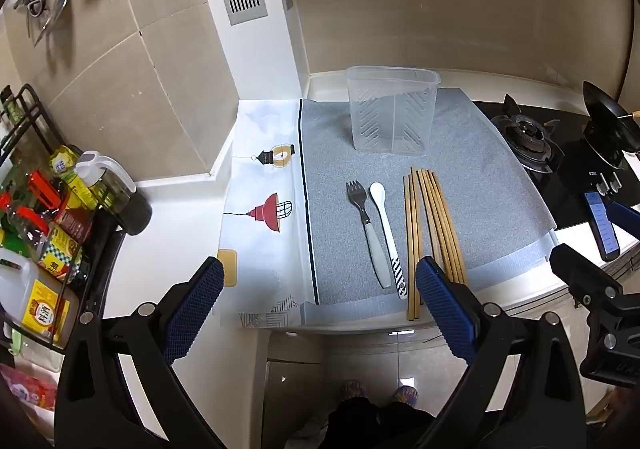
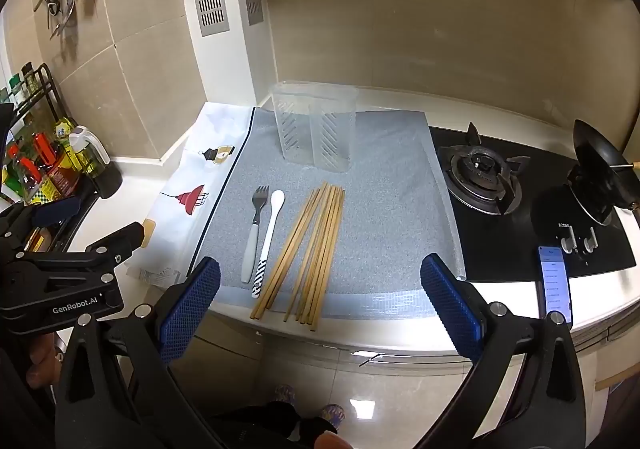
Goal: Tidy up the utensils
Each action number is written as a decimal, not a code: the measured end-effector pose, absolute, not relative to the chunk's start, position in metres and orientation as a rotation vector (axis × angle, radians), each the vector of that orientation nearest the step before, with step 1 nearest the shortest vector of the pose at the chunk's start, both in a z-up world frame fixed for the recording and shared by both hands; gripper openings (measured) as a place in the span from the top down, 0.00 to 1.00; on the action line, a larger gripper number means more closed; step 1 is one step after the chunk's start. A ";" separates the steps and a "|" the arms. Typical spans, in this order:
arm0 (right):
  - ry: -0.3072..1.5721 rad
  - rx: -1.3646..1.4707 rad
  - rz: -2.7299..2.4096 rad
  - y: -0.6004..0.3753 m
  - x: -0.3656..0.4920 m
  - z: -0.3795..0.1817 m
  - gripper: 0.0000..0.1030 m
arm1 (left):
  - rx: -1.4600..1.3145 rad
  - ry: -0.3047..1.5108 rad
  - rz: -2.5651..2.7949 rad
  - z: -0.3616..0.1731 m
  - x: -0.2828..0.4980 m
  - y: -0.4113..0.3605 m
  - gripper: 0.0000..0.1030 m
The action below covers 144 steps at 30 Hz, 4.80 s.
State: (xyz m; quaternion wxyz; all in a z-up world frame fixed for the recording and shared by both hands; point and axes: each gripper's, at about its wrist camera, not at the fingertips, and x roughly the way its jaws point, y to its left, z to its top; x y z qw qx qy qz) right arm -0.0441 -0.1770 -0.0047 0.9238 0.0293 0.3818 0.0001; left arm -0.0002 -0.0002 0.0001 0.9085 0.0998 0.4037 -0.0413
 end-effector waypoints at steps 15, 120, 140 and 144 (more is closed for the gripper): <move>0.785 0.062 0.000 -0.179 -0.042 -0.004 0.05 | 0.210 0.837 -0.087 0.001 0.004 0.000 0.09; 0.940 0.172 0.162 -0.256 0.155 -0.031 0.95 | 0.070 0.952 -0.490 -0.020 0.228 -0.022 0.76; 0.536 0.091 0.158 -0.258 0.174 0.136 0.95 | 0.015 0.690 -0.532 0.107 0.251 -0.032 0.76; 0.466 0.070 0.150 -0.257 0.185 0.159 0.95 | 0.026 0.633 -0.538 0.120 0.257 -0.043 0.76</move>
